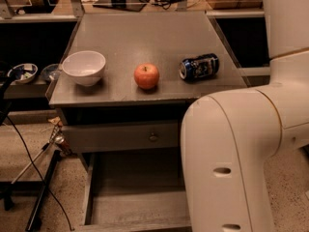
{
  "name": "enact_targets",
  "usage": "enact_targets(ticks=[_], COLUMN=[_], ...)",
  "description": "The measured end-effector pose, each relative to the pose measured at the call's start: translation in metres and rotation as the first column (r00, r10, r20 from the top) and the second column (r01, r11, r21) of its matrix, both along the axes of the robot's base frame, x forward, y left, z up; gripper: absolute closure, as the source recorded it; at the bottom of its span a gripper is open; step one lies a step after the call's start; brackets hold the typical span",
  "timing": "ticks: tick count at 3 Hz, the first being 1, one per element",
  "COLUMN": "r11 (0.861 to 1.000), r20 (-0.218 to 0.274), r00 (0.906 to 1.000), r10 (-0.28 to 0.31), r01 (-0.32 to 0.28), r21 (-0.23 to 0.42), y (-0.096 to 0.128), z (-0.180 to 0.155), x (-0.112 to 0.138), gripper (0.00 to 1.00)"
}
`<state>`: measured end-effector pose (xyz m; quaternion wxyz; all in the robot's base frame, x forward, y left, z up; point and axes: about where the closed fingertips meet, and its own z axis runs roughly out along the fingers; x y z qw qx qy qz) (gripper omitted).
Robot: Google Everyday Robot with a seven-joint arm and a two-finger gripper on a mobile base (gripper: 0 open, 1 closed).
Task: Place blue chip bag into middle drawer
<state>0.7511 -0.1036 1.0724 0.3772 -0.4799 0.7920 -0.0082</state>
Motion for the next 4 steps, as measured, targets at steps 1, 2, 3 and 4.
enact_targets(ticks=[1,2,3,4], r11=[1.0,1.0,0.996,0.996], r20=[0.002,-0.003,0.019,0.019], r00=[1.0,0.9997,0.996,0.996], r10=[0.007,0.023,0.087,0.087], r01=[-0.007,-0.023,-0.087,-0.087], r21=[0.001,-0.003,0.024,0.024], y=[0.004,0.008,0.009,0.009], z=[-0.001,-0.001,0.056,0.056], x=[0.002,0.0,-0.06,-0.06], gripper=[1.0,1.0,1.0,1.0])
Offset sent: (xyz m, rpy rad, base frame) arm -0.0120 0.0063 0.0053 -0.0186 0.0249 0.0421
